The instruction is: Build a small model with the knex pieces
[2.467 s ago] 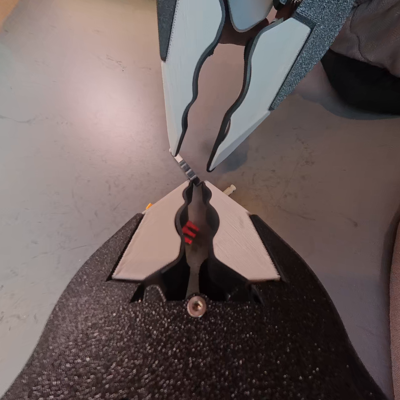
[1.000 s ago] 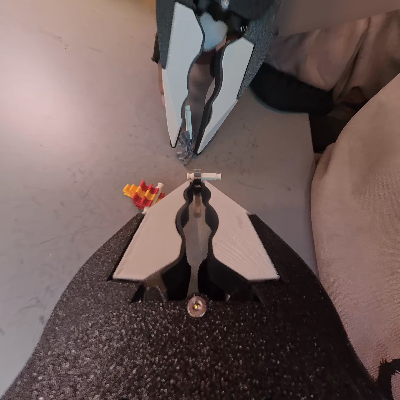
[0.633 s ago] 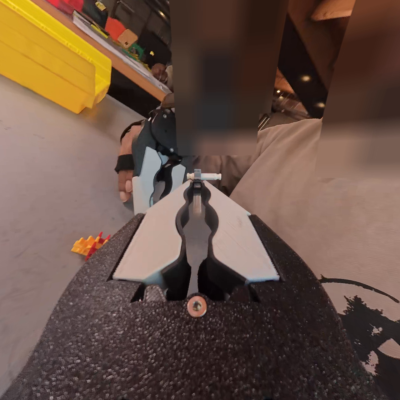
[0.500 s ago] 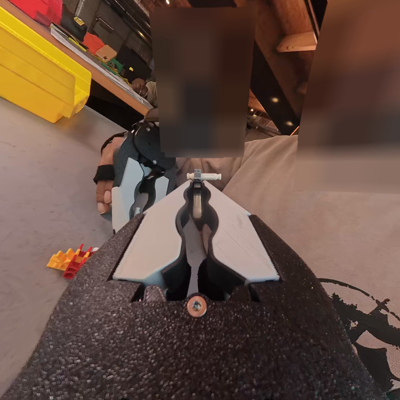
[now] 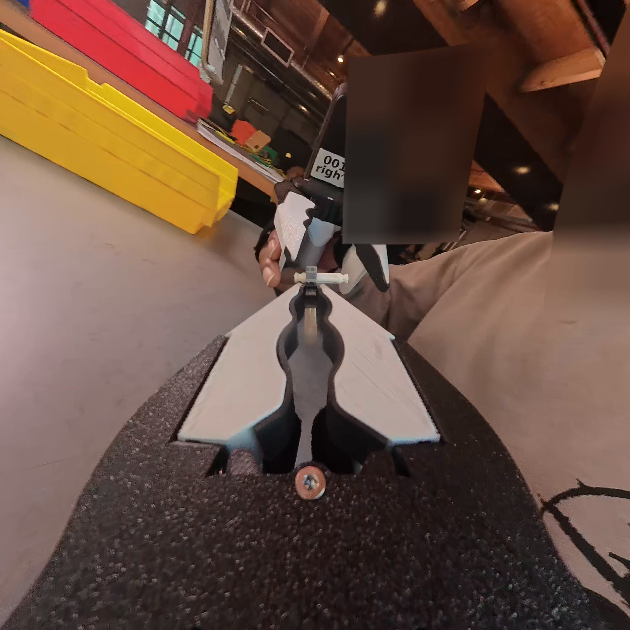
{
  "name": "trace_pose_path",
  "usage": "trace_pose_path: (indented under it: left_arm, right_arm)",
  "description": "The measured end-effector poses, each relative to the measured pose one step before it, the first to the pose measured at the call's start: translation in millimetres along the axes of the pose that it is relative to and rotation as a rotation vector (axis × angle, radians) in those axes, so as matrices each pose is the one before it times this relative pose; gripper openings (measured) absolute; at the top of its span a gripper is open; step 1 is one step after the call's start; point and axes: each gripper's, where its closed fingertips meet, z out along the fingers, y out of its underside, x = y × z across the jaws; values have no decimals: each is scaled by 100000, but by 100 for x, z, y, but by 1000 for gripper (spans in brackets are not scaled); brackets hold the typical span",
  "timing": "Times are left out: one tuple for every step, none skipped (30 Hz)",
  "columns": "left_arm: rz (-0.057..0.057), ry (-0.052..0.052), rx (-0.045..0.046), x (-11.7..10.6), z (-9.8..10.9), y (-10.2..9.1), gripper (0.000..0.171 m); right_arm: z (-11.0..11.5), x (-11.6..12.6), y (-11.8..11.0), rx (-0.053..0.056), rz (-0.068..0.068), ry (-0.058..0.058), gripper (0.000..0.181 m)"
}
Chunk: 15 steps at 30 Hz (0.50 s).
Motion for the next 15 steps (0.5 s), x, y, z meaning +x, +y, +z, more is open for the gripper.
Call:
trace_pose_path:
  left_arm:
    - [4356,-4472,-1133,-385,-23,36,5]
    - [3874,-3623,-1489,-267,36,101,6]
    - [3206,-2200,-1114,-62,65,80,6]
    - [2511,-1332,-485,50,82,18,6]
    - [2196,-1534,-544,-4,93,38,6]
    - [2066,-816,-894,71,94,108,6]
    - [1552,153,-945,177,100,115,6]
    - [1004,-153,-500,98,70,63,6]
    - [853,-123,-217,85,46,23,6]
    - [613,359,-403,108,22,48,6]
    - [596,259,-146,78,-38,8,6]
    - [752,578,154,133,-46,-26,5]
    - [484,1846,257,317,-46,-45,6]
    - [62,1939,377,316,-41,-98,6]
    - [220,1642,223,291,-36,-79,6]
  right_arm:
    - [-43,587,12,1030,3224,2141,55]
    - [-65,647,111,303,3407,1948,54]
    - [-61,354,134,220,2305,127,51]
    - [-23,135,137,269,1641,-914,46]
    - [50,93,172,-136,1208,-492,45]
    - [130,-5,290,-1159,77,-611,45]
    - [155,30,320,-1517,-1062,216,44]
    - [156,47,245,-1023,-1966,686,41]
    - [97,-107,137,-376,-2217,-82,37]
    - [77,-260,76,-179,-1863,-1088,32]
    - [55,-104,89,-583,-1097,-315,32]
    - [43,-24,46,-433,-556,-152,32]
    - [9,-257,-73,439,-22,-1708,32]
    - [20,-327,-121,782,297,-2091,32]
    - [22,-228,-118,801,54,-1342,32]
